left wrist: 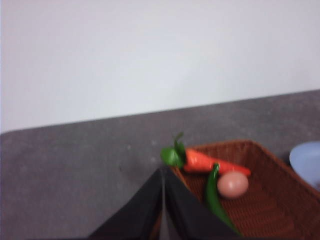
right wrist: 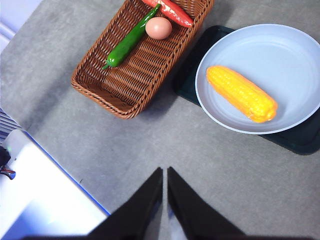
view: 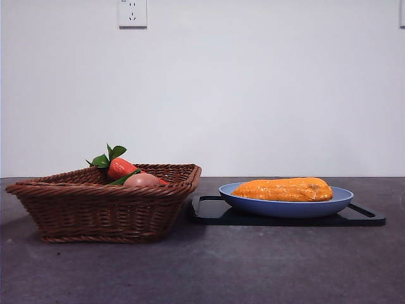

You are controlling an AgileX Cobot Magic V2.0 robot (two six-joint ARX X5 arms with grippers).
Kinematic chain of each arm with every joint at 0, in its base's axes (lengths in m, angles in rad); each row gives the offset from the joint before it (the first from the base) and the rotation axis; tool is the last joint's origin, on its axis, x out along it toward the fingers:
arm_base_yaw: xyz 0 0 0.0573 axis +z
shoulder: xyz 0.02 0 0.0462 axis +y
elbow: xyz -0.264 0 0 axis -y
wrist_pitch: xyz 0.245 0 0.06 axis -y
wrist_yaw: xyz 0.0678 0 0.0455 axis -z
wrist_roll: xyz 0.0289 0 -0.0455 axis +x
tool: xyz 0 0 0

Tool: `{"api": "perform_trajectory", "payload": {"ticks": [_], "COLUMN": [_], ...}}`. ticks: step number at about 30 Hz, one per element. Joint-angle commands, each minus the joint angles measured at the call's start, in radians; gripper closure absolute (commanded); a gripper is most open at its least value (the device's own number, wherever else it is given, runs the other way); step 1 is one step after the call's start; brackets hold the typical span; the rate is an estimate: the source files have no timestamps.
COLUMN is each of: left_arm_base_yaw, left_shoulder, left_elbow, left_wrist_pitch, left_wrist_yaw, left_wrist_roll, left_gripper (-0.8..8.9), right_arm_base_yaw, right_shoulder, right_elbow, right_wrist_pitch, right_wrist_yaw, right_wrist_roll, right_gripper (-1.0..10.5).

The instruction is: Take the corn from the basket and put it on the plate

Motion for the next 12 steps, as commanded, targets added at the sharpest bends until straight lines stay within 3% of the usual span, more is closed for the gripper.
{"api": "perform_trajectory", "payload": {"ticks": [1,12], "left_arm_base_yaw": [0.003,0.003], "left_shoulder": [-0.06,-0.208], "left_elbow": [-0.073,-0.272], "left_wrist_pitch": [0.025,0.01], "left_wrist_yaw": [-0.014,-0.026], "left_wrist_roll": [0.001,-0.003], "left_gripper": [8.06,8.06], "right_arm_base_yaw": [0.002,0.002], "right_shoulder": [0.008,0.008], "right_elbow": [0.006,0.006], "right_wrist_pitch": [0.005,0.005], "right_wrist_yaw": [-0.003,-0.003], "right_wrist_roll": [-0.002,-0.002], "right_gripper": [9.5,9.5]}}
